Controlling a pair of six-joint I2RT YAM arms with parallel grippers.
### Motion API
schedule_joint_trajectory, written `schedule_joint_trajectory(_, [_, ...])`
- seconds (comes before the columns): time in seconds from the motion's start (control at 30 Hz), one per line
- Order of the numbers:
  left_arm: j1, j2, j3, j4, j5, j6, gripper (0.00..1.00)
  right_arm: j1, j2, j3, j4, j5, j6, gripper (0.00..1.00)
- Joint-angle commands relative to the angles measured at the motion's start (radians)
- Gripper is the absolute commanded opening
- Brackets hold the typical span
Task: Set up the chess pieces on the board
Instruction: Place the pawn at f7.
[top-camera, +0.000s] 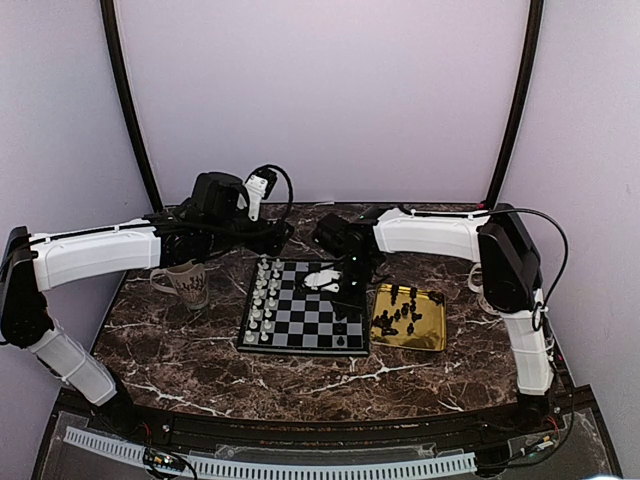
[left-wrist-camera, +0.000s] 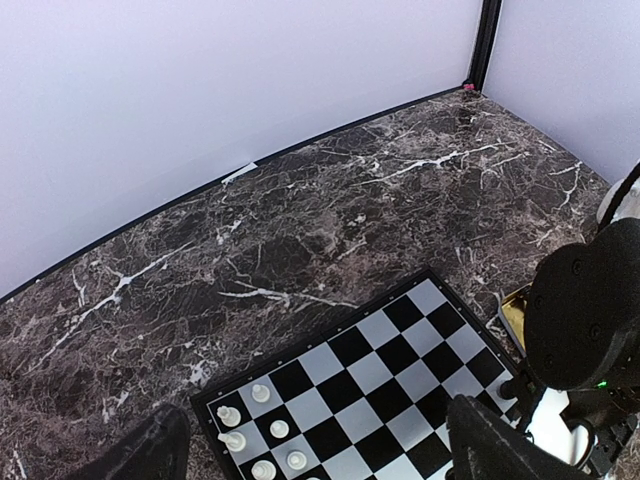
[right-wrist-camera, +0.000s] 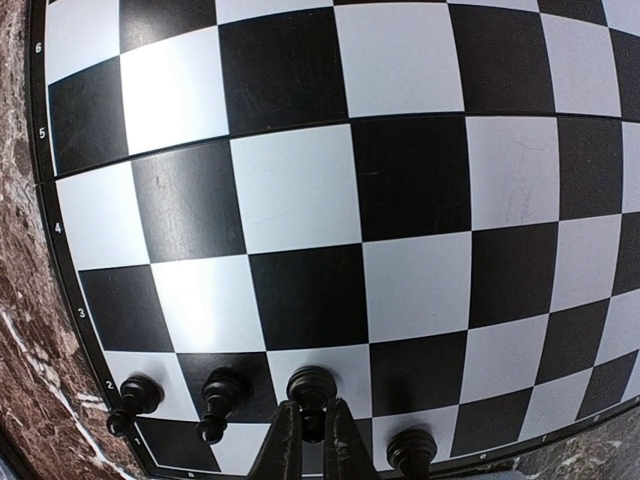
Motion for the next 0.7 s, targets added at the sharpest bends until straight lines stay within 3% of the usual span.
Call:
schedule_joint_trajectory(0.0, [-0.002, -0.018, -0.005, 0.006, 0.008, -0.004, 0.92, 0.005, -0.032, -0.018, -0.011, -0.004, 0.006, 0.03])
schedule_joint_trajectory(0.67, [-0.001, -0.014, -0.005, 0.004, 0.011, -0.005, 0.92, -0.032, -0.161, -0.045, -0.004, 0.0, 0.01, 0.17])
